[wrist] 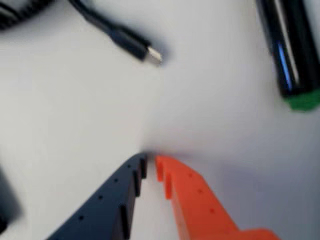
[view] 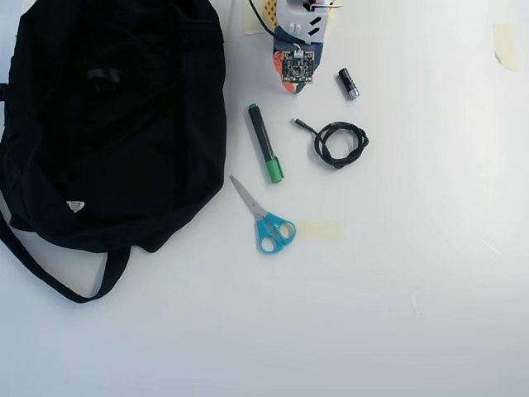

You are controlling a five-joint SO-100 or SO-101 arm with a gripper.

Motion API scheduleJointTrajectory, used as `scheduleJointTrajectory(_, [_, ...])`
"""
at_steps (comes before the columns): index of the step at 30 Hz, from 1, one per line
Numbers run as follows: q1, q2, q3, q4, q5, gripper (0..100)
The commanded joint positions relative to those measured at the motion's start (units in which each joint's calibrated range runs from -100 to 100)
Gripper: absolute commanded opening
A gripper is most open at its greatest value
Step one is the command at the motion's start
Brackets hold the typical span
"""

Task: Put the bike light into the black bag

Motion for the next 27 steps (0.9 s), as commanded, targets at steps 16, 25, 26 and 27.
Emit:
scheduleJointTrajectory(16, [-1.69,-19.68,8.34,9.95,0.20,2])
scheduleJointTrajectory(25, [-1.76,-21.25,8.25,13.66,0.20,2])
scheduleJointTrajectory(26, [-1.99,-21.25,8.25,13.66,0.20,2])
scheduleJointTrajectory(27, [-2.36,-21.25,8.25,13.66,0.20,2])
